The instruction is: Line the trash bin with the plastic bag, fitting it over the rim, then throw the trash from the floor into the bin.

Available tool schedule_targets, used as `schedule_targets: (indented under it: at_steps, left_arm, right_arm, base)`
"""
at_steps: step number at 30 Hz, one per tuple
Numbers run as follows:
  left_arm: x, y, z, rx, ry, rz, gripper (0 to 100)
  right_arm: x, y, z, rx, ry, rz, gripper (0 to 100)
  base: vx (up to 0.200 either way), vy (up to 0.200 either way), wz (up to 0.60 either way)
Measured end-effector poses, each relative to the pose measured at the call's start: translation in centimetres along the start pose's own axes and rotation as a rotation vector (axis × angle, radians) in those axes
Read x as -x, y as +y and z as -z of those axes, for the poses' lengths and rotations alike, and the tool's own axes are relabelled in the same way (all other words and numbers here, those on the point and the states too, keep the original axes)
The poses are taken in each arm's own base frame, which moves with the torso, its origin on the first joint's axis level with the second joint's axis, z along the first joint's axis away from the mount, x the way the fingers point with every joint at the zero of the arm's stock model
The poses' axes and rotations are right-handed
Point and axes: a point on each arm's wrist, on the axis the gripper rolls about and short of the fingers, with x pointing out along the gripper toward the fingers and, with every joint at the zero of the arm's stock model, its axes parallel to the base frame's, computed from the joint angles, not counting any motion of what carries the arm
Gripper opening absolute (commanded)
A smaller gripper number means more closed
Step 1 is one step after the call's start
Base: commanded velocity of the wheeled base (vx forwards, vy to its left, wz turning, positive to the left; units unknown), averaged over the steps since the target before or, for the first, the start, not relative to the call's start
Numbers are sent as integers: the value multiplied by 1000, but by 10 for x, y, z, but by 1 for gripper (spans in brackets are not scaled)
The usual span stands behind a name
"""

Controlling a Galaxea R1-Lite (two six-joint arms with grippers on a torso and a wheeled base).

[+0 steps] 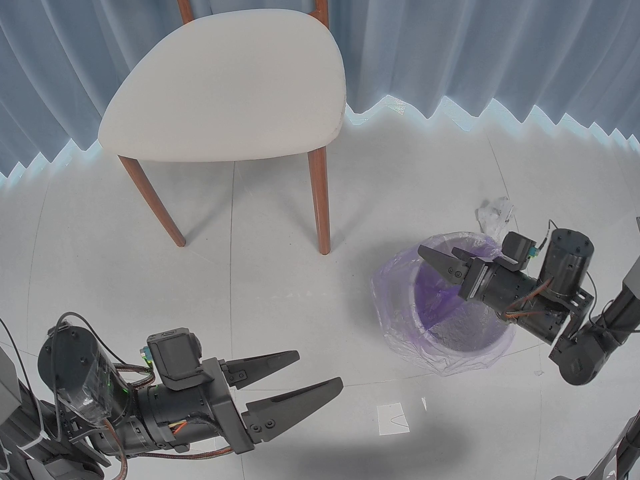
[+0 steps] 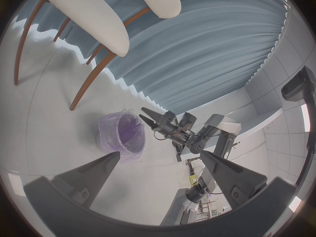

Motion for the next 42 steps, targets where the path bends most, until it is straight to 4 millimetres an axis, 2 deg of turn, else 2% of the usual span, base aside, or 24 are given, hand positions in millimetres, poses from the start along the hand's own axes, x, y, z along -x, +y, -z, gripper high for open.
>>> schedule_targets:
  at_steps: [5,9,13,22,26,35,42]
  left_arm:
    - [2,-4,-5,-11,-26,17,100]
    - [5,-8,-9,-18,-43,30,100]
    - [7,-10,-11,-24,-55,40,100]
    - [9,-15,-14,-30,-68,59,100]
    - [10,-16,-14,-31,-72,63,100]
    - [13,-20,-17,-37,-83,83,100]
    - [16,-24,-20,-45,-100,98,100]
  right_arm:
    - [-20,-20,-5,65,81,104,0]
    - [-28,-33,-12,160,115,158,0]
    - [-34,-43,-16,183,149,202,0]
    - [-42,-50,-18,188,262,247,0]
    - [-45,-53,-11,194,331,262,0]
    - [-43,-69,3,190,455,349,0]
    - [-26,-85,14,164,508,415,0]
  base:
    - [0,0,0]
    - [0,0,0]
    - [0,0,0]
    - [0,0,0]
    - [0,0,0]
    - [0,0,0]
    - [0,0,0]
